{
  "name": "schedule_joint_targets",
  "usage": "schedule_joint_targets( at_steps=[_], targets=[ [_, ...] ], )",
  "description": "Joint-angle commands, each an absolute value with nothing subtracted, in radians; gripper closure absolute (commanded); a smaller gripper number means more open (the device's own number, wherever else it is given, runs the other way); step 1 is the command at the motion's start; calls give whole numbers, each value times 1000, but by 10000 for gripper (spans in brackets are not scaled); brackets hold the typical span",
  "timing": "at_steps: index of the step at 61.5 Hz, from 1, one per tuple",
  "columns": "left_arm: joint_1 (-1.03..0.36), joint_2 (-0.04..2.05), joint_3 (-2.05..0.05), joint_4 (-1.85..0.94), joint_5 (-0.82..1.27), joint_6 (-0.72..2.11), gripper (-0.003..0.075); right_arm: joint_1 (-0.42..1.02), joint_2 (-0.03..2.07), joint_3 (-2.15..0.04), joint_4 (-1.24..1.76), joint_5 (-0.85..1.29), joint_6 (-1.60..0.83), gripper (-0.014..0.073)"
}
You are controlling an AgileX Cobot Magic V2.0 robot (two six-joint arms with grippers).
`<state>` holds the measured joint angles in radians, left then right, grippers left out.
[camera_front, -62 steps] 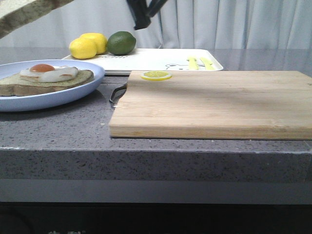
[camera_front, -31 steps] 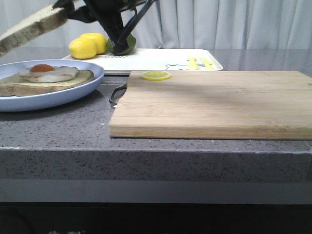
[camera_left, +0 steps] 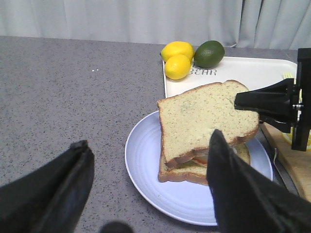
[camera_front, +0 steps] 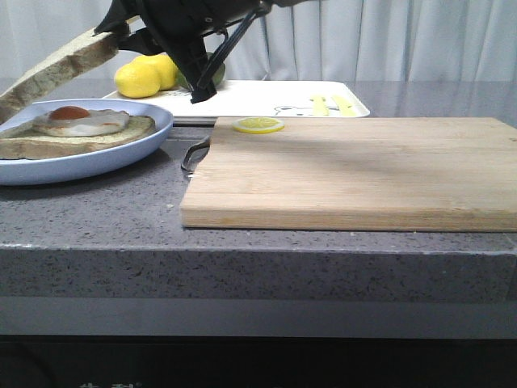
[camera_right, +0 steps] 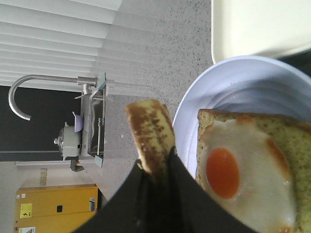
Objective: Place bread and move sandwich to tray
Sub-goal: 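Lower the bread slice onto the fried egg toast with the right gripper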
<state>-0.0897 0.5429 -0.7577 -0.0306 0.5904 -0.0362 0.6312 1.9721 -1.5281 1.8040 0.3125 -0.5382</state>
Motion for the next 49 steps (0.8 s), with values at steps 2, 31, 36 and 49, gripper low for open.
schedule_joint_targets(
  at_steps=[2, 31, 36, 49],
  targets=[
    [-89, 555, -788, -34, 510, -44, 227, 629, 1914, -1555, 1885, 334, -549, 663],
    [-89, 555, -788, -34, 510, -44, 227, 629, 1914, -1555, 1840, 325, -549, 645],
    [-89, 555, -788, -34, 510, -44, 227, 629, 1914, -1555, 1833, 325, -549, 581],
    [-89, 555, -788, -34, 510, -44, 227, 629, 1914, -1555, 1812, 334, -549, 297]
  ],
)
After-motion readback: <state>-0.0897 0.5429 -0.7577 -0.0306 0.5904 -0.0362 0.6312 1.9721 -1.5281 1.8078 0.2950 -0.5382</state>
